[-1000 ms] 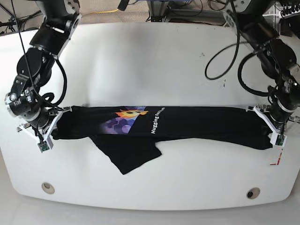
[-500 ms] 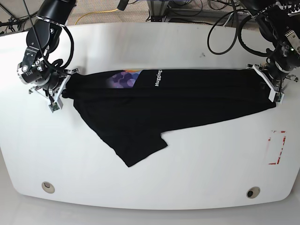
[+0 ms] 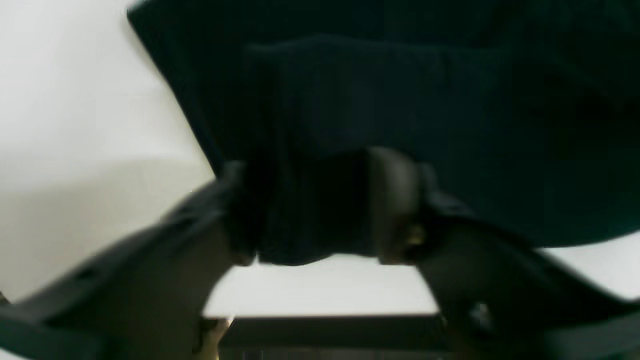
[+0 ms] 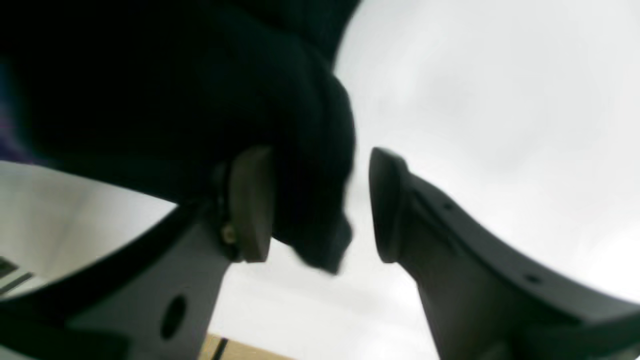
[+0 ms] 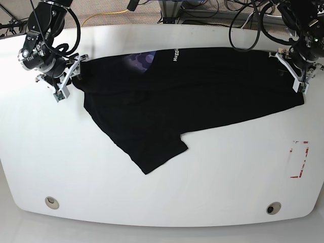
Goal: Fold the T-shirt properly
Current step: 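Drag the held shirt edge back with both grippers and release, then regrasp the shirt edge with both grippers beside the collar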
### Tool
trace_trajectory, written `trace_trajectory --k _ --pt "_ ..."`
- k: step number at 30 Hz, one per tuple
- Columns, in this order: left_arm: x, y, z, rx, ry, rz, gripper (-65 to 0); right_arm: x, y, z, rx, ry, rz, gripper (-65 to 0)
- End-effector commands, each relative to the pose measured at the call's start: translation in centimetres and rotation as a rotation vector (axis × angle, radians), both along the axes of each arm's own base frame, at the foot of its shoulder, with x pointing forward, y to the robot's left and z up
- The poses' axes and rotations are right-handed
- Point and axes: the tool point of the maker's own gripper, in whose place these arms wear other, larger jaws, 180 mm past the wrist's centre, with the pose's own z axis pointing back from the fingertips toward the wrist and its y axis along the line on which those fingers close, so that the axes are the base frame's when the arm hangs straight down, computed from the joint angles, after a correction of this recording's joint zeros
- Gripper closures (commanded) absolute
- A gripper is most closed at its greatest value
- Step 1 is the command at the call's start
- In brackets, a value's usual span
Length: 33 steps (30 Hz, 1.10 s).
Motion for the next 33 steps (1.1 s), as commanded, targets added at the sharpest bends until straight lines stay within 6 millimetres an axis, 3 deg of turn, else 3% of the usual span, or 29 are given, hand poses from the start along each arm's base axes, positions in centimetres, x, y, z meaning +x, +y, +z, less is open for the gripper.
trace_trajectory --k 1,5,12,17,21,27,33 --pt "-0.4 0.4 0.5 0.02 -0.007 -0.008 -36.7 -0.4 0.2 0.5 0.019 -0.015 0.013 -29.8" --pt "-1.8 0.5 -0.1 0.023 0.03 -0.008 -36.7 -1.9 0.0 0.4 0.045 -0.005 0.0 -30.0" --pt "-3.8 2.5 0.2 0.053 0.051 0.057 -36.7 -3.6 0.5 1.5 0.145 -0.029 -0.014 -30.0" --pt "-3.6 2.7 0.4 0.055 0.038 0.064 -36.7 -3.1 1.1 2.5 0.205 -0.069 -0.021 -29.8" --pt "-1.3 2.3 1.2 0.035 -0.057 0.057 -36.7 -1.0 0.7 3.3 0.185 -0.118 -0.03 -29.8" --pt "-1.1 2.3 -1.1 -0.037 -0.03 0.088 -36.7 0.8 -0.1 3.3 0.106 -0.138 -0.064 -29.8" --pt "-1.4 2.4 -3.9 -0.092 0.048 0.084 -36.7 1.2 -0.3 3.1 0.072 -0.135 -0.075 -29.8"
